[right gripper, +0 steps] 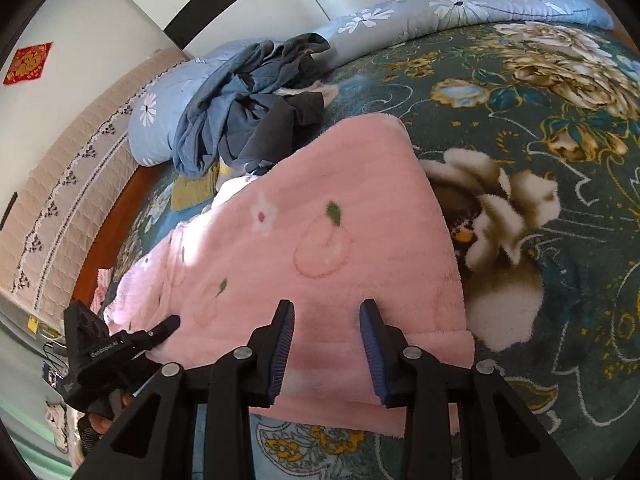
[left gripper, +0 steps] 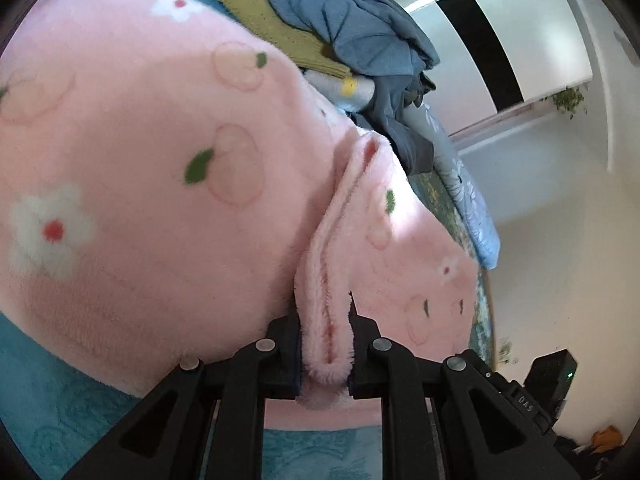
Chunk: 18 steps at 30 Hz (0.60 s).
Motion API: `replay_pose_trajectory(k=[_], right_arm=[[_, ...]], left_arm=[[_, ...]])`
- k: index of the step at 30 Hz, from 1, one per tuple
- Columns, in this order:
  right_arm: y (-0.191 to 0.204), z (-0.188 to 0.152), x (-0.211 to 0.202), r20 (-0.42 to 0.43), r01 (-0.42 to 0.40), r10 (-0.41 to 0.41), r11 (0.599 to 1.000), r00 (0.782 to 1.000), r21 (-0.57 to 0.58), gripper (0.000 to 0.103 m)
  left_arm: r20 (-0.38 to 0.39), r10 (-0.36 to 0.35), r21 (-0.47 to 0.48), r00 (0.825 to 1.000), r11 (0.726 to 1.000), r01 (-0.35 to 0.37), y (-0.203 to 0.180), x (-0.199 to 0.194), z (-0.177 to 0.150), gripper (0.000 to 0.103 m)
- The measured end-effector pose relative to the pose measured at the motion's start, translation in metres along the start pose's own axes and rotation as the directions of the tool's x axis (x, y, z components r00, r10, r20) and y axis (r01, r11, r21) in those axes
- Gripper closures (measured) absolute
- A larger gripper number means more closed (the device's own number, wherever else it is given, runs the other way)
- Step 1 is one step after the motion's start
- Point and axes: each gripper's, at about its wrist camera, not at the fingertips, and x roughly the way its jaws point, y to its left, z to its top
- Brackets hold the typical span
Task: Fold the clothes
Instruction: 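Lay the pink garment flat with the right tool open while the left tool holds the fold, then lift the folded pink edge with the left tool and roll it over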
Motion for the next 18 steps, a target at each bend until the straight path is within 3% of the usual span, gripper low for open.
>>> replay_pose_trajectory(k=[2,8,12,15,16,18], right_arm=[[0.000,-0.001,0.003,-0.011,0.014,-0.014,1.000,1.000,-0.003,0.065],[0.003,-0.003,0.016,-0.045,0.069,-0.071,0.997,0.996,-0.032,0.065],[-0.003,-0.002,0.018,-0.040,0.056,-0.056,0.998,0.998,0.004,0.065],[-0.003,-0.004,0.015,-0.024,0.062,-0.062,0.998,0.998,0.022,0.065],[-0.002,-0.005,0.014,-0.018,0.072,-0.072,0.997,0.997,0.025,0.065],[0.008,-0.004,0.011,-0.004,0.118,-0.118,0.993,0.993,0.022,0.065]], left_arm=[[-0.008,0.022,0.013,1.000,1.000,-0.022,-0.004,0.001,0.000,0.087],[-0.025,-0.005,0.013,1.000,1.000,0.005,-0.002,-0.002,0.001,0.082],[0.019,0.002,0.080,1.000,0.997,-0.004,-0.009,-0.030,0.007,0.068],[0.149,-0.014,0.102,0.989,0.995,-0.001,0.000,-0.079,0.020,0.058],[0.200,-0.007,0.098,0.980,0.995,-0.013,0.006,-0.095,0.026,0.055],[0.315,0.077,0.030,0.946,0.995,-0.091,0.027,-0.127,0.037,0.051]])
